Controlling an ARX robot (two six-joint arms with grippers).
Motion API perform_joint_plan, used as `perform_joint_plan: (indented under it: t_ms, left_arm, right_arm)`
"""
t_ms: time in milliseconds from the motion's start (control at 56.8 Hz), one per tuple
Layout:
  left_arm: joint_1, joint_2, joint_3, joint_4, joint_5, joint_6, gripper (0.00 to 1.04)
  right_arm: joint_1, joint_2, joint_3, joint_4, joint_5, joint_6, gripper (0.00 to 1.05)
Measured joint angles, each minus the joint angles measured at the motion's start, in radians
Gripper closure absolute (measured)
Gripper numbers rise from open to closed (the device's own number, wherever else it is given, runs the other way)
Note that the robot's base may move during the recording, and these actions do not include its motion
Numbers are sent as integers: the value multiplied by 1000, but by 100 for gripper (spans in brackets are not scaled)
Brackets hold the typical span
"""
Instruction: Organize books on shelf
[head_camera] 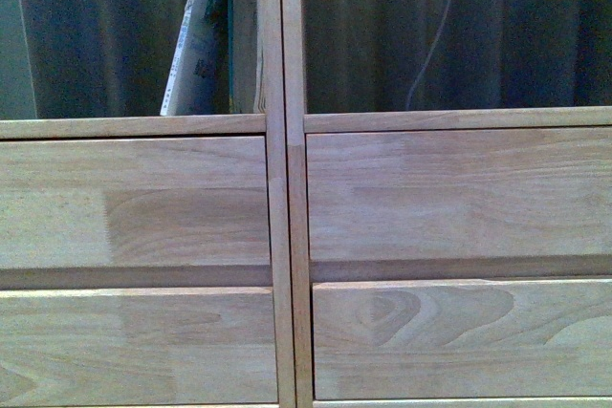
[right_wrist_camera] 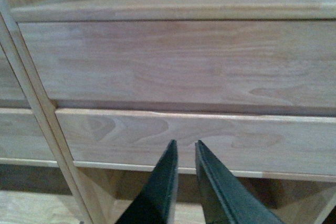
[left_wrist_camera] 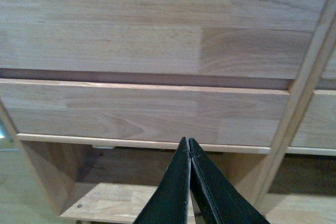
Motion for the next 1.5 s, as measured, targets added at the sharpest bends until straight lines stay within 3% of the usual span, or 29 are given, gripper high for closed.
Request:
perform_joint_plan:
  t_ms: [53, 476, 1075, 1163, 1286, 1498]
  left_arm:
    - [42, -20, -26, 6, 31, 0, 102]
    - [67, -154, -164, 16, 41, -2, 102]
    - [67, -300, -238, -50, 41, -2, 102]
    - [67, -438, -269, -183, 41, -1, 102]
    - [67, -481, -269, -198, 41, -2, 102]
    - [67, -482, -269, -200, 41, -2, 102]
  right_arm:
    - [0, -23, -40, 16, 1, -6, 102]
    - [0, -184, -255, 62, 1, -15, 102]
    - [0, -365, -371, 4, 1, -16, 102]
    - [0, -391, -381, -13, 2, -16, 102]
    - [0, -438, -410, -19, 3, -16, 102]
    - [0, -618, -410, -206, 3, -17, 102]
